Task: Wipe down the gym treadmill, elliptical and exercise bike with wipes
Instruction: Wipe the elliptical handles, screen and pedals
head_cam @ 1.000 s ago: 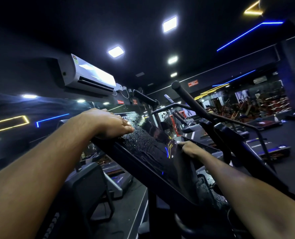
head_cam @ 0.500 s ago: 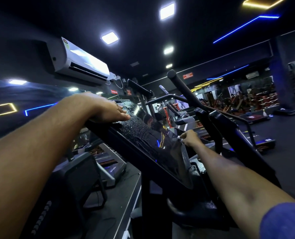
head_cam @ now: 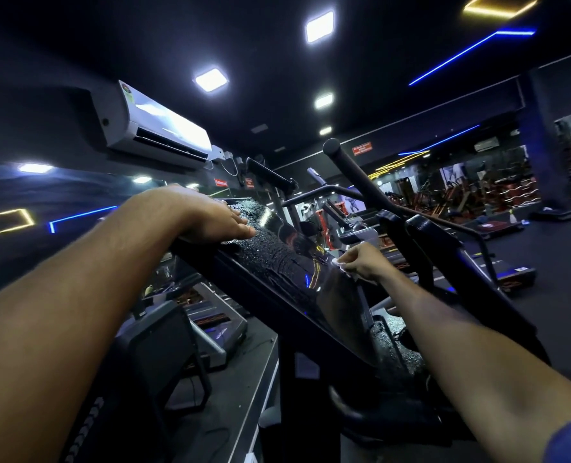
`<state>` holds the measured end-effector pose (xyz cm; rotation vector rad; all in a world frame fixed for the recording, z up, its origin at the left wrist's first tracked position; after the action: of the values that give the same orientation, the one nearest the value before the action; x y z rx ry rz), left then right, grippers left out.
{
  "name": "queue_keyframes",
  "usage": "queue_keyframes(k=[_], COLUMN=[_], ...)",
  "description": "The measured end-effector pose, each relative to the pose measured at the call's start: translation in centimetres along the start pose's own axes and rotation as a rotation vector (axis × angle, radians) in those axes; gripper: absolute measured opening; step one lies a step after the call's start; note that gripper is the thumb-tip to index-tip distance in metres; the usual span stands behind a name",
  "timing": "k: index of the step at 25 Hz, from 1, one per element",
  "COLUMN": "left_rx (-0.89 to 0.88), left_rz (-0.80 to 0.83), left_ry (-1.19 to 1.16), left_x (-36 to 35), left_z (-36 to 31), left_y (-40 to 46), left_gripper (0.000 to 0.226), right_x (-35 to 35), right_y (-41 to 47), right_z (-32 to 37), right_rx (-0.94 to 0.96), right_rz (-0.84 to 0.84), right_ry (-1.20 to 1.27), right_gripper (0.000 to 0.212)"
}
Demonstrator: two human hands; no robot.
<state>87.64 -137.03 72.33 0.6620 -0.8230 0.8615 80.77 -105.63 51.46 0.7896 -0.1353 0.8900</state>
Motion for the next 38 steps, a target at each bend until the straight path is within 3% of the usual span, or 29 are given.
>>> queue_keyframes(k=[6, 9, 14, 17, 19, 22, 28, 34, 38], left_rx=[0.006, 0.016, 0.048, -0.035, -0.025, -0.012, -0.012, 0.022, -0.006], left_rz=[0.013, 0.023, 0.031, 0.017, 0.012, -0.014, -0.022, 0.007, 0.025], left_ry=[0.134, 0.11, -0.008, 0.085, 0.184, 0.138, 0.01, 0.125, 0.204], left_x=[0.4, 0.4, 0.1, 0.2, 0.1, 0.3, -0.1, 1.0, 0.7], left_z=[-0.4, -0.3, -0.2, 0.3, 0.4, 0.6, -0.6, -1.4, -1.2], left_y=[-0.5, -0.7, -0.5, -0.4, 0.0, 0.5, -0.2, -2.0, -2.2], left_gripper=[0.066, 0.064, 0.062, 0.086, 0.077, 0.07, 0.054, 0.059, 0.059], right_x=[1.9, 2.9, 1.8, 1.1, 0.9, 0.9, 2.9, 4.8, 4.8], right_y=[-5.1, -7.8, -5.2, -2.7, -1.9, -2.7, -10.2, -17.6, -18.0], right_z=[5.1, 5.8, 4.2, 3.6, 3.2, 3.4, 6.9, 11.7, 11.8], right_rx=[0.127, 0.131, 0.08, -0.003, -0.035, -0.012, 0.135, 0.216, 0.22], right_rz=[0.154, 0.283, 0.129, 0.106, 0.084, 0.096, 0.14, 0.227, 0.246], right_ry=[-0.118, -0.021, -0.265, -0.27, -0.275, -0.309, -0.266, -0.122, 0.0], right_gripper=[0.014, 0.016, 0.023, 0.026, 0.028, 0.022, 0.01, 0.011, 0.013])
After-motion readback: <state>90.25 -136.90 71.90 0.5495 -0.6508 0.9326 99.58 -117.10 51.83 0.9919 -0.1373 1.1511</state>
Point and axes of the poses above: each hand's wrist, its own y-axis towards the middle knuckle, its own x-axis out of the back of the hand, z = x × y, the point moved 1 cm from there along y, towards the middle knuckle, and after that the axes turned 10 degrees about x, right-handed, at the moved point
